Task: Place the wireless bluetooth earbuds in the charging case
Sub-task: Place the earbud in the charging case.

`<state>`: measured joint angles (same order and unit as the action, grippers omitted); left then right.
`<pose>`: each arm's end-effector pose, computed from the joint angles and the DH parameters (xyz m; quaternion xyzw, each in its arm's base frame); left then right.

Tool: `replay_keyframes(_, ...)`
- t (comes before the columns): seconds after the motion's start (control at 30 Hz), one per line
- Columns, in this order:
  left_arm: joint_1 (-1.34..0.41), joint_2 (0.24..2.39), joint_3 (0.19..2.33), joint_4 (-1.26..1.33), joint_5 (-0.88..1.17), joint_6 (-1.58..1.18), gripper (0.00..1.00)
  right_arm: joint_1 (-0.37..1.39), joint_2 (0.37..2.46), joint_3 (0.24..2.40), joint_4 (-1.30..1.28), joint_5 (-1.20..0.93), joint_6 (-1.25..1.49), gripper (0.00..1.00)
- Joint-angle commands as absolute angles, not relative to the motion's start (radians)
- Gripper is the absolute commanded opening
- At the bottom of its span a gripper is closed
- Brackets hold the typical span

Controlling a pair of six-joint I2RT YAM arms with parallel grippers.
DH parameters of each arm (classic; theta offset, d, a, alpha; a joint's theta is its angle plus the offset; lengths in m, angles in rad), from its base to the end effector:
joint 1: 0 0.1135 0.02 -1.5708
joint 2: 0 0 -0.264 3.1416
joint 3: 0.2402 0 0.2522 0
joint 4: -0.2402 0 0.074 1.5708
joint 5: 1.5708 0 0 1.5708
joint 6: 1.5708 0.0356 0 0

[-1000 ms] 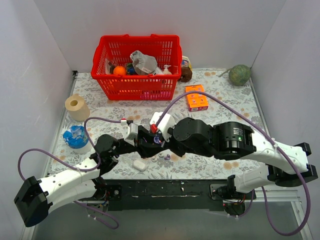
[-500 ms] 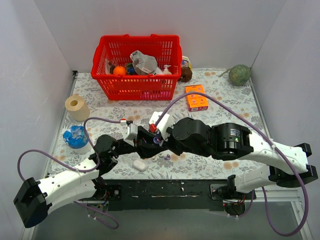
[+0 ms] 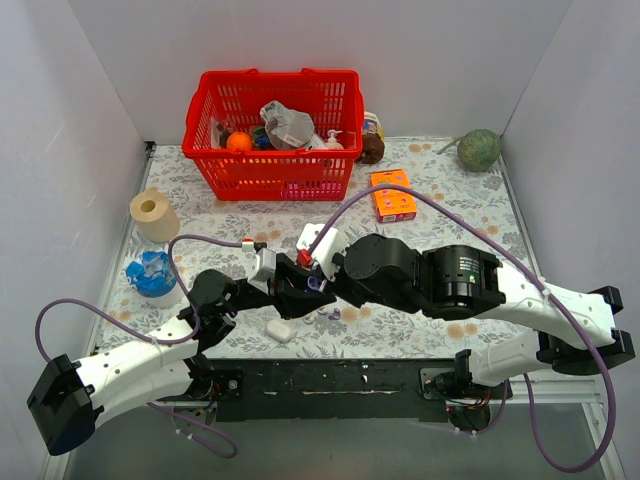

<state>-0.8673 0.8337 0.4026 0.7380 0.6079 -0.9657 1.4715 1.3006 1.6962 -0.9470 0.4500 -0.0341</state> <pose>0.1065 -0.1570 0.2923 0.2135 0.5748 -0.7185 0.3283 0.0395 0.2401 0.4621 -0.5023 0.6954 0.1666 0.4862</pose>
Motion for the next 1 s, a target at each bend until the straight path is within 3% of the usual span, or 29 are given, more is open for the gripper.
replay_keyframes(0.0,-0.870,0.813,0.420,0.753,0.617,-0.973,0.00,1.466,1.298,1.727,-0.940,0.445,-0.060,0.01)
replay_keyframes(0.97,-0.873,0.827,0.443,0.695,0.650,-0.966,0.00,1.474,1.347,1.738,-1.043,0.356,-0.095,0.01)
